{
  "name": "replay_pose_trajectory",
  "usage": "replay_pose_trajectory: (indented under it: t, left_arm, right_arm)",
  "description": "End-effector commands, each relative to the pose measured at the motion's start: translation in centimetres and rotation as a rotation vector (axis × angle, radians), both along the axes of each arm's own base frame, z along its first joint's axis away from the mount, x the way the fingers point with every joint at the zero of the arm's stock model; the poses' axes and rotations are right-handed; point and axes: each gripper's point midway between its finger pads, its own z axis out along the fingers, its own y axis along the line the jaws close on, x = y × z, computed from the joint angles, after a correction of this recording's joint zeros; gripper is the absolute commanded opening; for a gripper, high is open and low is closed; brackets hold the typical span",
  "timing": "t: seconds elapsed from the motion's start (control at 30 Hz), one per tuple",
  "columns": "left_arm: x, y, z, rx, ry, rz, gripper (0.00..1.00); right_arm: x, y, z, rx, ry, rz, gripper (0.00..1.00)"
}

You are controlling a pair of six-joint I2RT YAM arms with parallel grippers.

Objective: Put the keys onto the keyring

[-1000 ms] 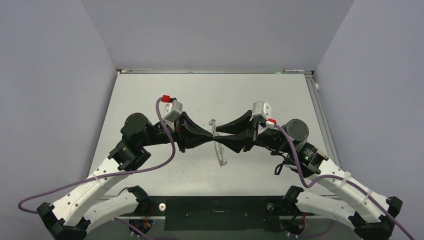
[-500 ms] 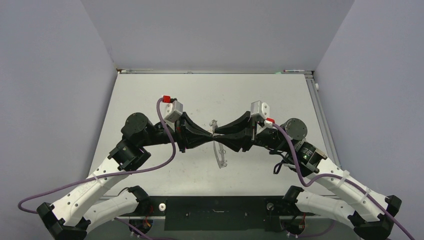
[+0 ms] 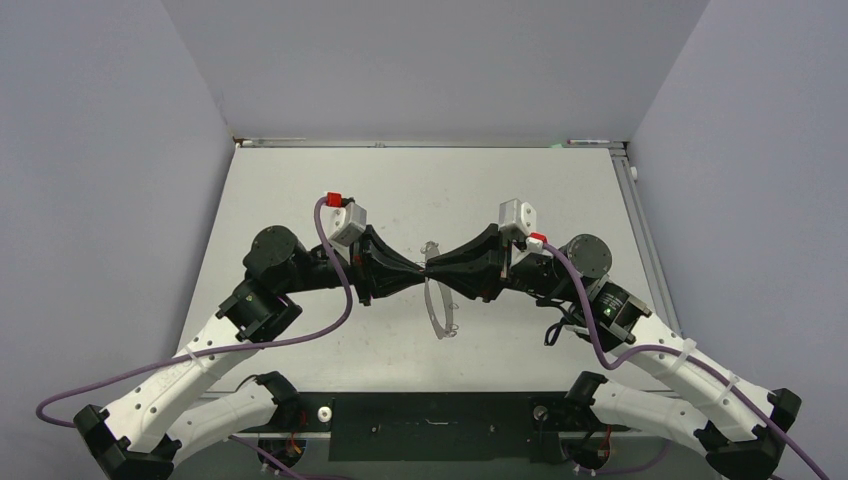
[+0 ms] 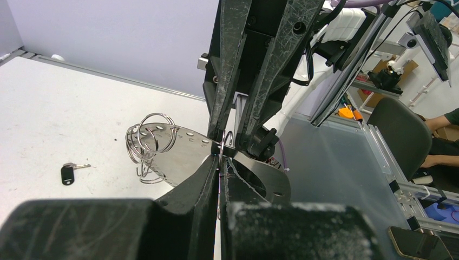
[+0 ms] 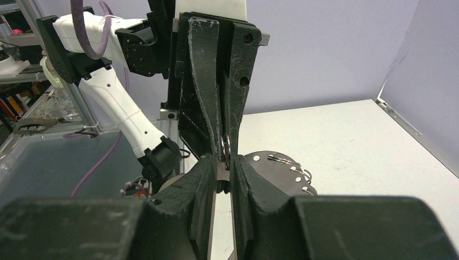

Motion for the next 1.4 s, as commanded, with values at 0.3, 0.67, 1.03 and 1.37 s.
replay_pose_trajectory:
  t: [0.3, 0.67, 1.03, 1.37]
  left_arm:
    - [-0.1, 0.3, 1.2, -0.028, -0.053, 0.010, 0.00]
    - [0.3, 0.3, 1.0, -0.008, -0.048, 0.036, 0.00]
    - [0.4, 1.0, 0.8, 0.016, -0.078, 0.068, 0.26]
    - [0.0, 2.3, 1.9, 0.016, -0.130, 0.111, 0.46]
  right_arm:
    - [0.0, 0.6, 1.5, 0.041, -0.022, 0.021, 0.09]
    - [0.1, 0.8, 0.3, 0.010, -0.020, 0.017, 0.05]
    - [0.1, -0.9, 2.0, 0.086, -0.046, -0.054, 0.05]
    - [-0.3, -1.3, 2.9, 0.118, -0.054, -0.050, 0.05]
